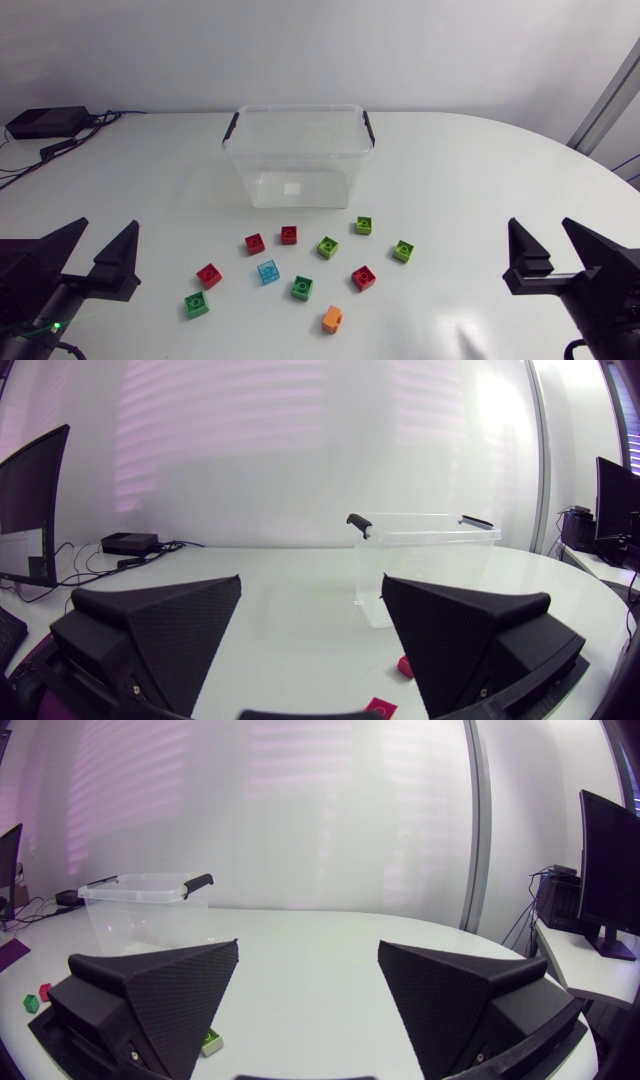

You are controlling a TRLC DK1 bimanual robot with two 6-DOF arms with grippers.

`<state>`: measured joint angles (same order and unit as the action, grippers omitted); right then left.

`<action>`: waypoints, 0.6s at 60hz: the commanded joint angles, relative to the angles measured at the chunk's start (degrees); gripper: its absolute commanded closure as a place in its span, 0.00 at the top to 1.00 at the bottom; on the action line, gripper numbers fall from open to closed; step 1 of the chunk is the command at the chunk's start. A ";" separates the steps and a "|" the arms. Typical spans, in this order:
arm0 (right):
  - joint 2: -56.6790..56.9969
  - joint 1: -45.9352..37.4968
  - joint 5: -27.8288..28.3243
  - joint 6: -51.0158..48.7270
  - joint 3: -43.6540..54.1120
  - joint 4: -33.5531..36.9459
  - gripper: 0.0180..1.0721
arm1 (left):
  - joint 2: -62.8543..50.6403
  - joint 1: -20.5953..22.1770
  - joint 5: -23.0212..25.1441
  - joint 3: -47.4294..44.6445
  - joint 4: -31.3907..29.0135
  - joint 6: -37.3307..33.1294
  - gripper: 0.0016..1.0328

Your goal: Place the duplo bricks in the container

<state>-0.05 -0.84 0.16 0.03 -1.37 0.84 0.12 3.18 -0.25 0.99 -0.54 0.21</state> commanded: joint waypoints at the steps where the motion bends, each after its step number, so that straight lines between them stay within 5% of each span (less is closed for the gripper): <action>1: 0.32 0.31 0.10 1.11 1.37 -0.40 0.96 | 0.58 0.16 0.08 -0.91 0.10 0.23 0.95; 25: 0.49 0.93 0.10 1.64 1.19 -0.93 0.96 | 0.76 0.16 0.08 -0.20 0.45 -0.73 0.95; 36: -0.38 1.98 0.10 1.64 -1.62 -0.84 0.95 | -2.41 0.16 0.16 7.44 -4.47 -1.00 0.95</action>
<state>-0.05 0.47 0.14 0.27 -1.39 0.80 -0.25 3.18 -0.25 3.25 -4.25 -0.10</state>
